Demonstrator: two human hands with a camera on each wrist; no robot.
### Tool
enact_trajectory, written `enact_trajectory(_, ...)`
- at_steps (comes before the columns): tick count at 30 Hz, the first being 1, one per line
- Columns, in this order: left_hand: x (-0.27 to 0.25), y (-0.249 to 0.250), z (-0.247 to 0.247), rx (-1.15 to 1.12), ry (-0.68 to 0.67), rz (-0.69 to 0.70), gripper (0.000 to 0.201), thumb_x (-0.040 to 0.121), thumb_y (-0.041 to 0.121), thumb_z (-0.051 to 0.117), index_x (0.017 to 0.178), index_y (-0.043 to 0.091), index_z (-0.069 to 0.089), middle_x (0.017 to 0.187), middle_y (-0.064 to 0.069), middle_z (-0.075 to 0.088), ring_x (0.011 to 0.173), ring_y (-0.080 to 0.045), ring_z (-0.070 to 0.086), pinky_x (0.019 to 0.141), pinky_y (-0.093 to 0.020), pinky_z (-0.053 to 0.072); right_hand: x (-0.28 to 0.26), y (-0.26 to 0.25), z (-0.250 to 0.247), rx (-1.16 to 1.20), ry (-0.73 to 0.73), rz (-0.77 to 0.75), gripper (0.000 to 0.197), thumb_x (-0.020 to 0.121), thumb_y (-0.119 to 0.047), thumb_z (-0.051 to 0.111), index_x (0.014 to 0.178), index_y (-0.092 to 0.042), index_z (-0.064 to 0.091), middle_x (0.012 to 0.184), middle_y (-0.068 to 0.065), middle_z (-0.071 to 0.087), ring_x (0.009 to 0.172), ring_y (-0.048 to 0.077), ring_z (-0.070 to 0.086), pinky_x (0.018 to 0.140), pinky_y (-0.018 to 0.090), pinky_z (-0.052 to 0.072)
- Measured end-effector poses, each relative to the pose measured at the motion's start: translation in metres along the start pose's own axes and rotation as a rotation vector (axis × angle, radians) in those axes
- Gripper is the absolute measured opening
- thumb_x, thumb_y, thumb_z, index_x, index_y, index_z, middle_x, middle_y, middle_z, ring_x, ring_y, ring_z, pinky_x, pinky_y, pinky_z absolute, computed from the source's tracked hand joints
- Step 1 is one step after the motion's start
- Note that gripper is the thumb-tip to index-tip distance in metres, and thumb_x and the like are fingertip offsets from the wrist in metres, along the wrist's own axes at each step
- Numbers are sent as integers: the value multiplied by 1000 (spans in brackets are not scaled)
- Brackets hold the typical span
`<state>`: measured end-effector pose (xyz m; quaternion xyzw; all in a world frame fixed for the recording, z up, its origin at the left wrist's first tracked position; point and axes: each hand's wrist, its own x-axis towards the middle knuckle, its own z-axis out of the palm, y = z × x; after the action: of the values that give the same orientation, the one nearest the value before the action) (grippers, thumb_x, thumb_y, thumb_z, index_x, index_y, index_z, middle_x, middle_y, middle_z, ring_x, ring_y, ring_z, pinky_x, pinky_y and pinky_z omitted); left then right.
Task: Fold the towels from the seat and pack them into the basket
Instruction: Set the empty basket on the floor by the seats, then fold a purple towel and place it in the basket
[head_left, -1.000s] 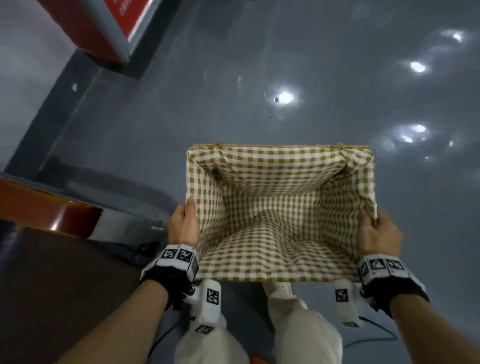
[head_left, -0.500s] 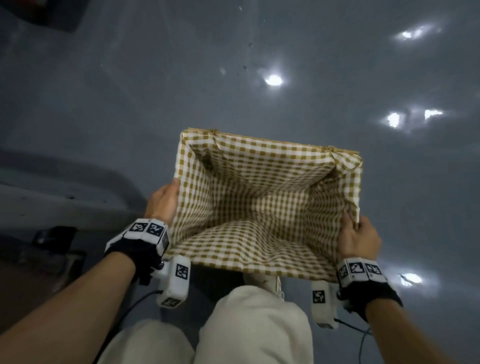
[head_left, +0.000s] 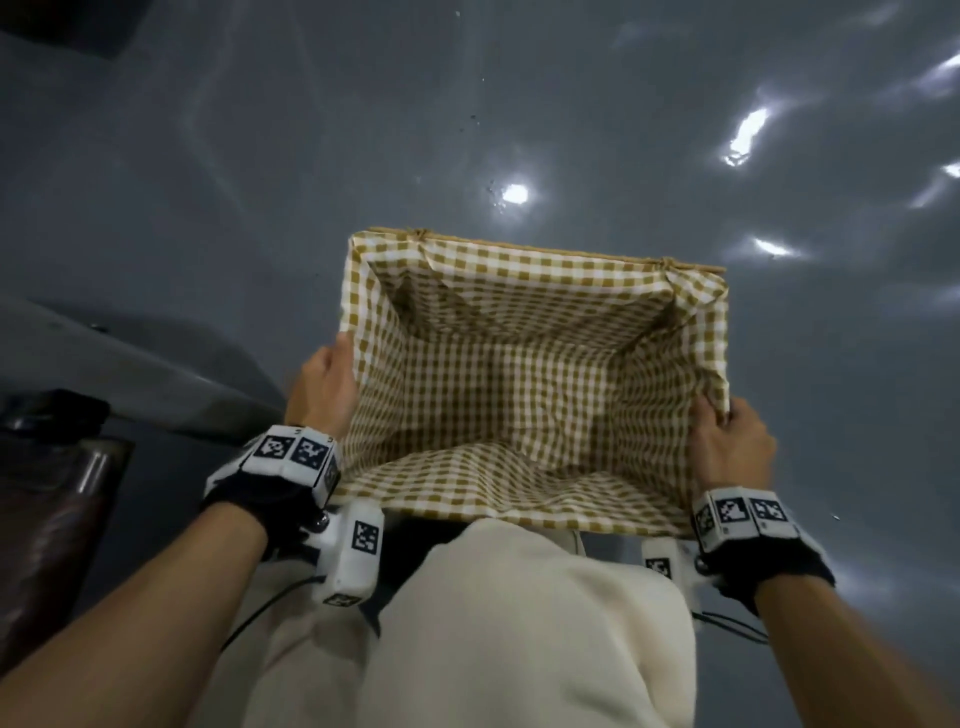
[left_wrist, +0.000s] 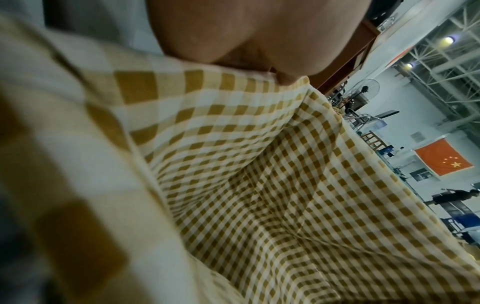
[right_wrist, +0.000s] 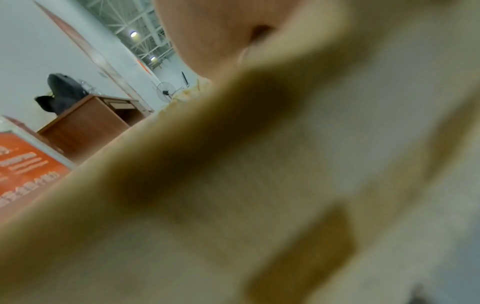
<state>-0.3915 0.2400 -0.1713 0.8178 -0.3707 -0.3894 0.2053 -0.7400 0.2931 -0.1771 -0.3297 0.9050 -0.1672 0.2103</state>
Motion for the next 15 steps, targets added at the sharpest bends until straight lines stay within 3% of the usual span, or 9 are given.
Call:
enact_trajectory(3, 4, 6, 5, 69, 4, 26, 43, 99, 45, 23, 94, 12, 50, 96, -8, 48, 75, -20, 43, 74, -31, 28, 4, -3, 1, -60, -42, -5, 36, 98, -36, 41, 109, -4, 56, 109, 22, 61, 101, 41, 54, 76, 39, 38)
enact_trajectory(5, 7, 12, 5, 120, -19, 15, 47, 99, 42, 23, 107, 7, 54, 108, -14, 53, 85, -26, 46, 76, -32, 29, 7, -9, -1, -108, -80, -22, 36, 98, -32, 42, 111, -1, 53, 113, 24, 58, 103, 42, 54, 78, 39, 39)
enact_trajectory(7, 1, 15, -5, 155, -50, 14, 44, 100, 37, 28, 115, 4, 54, 119, -18, 56, 92, -30, 49, 78, -33, 34, 2, -20, -8, -181, -74, -61, 35, 95, -25, 46, 115, 4, 51, 121, 26, 51, 108, 42, 50, 86, 44, 41)
enact_trajectory(9, -13, 16, -25, 132, -79, 56, 32, 98, 29, 38, 116, 8, 55, 117, -16, 58, 97, -31, 53, 82, -35, 39, -15, -39, -20, -256, -44, -132, 41, 91, -20, 52, 123, 5, 47, 129, 28, 42, 117, 44, 42, 96, 49, 37)
enact_trajectory(12, -53, 22, -76, 5, -171, 142, 20, 94, 20, 47, 107, 14, 61, 110, -7, 62, 101, -25, 57, 85, -29, 40, -60, -88, -40, -299, -104, -347, 38, 88, -18, 57, 121, 2, 53, 129, 27, 45, 118, 43, 42, 99, 48, 38)
enact_trajectory(15, -101, 28, -149, -148, -223, 189, 16, 92, 16, 53, 100, 15, 67, 104, -5, 69, 99, -21, 63, 85, -26, 46, -128, -156, -58, -309, -278, -661, 26, 88, -13, 58, 111, -1, 62, 118, 22, 56, 110, 36, 51, 93, 39, 40)
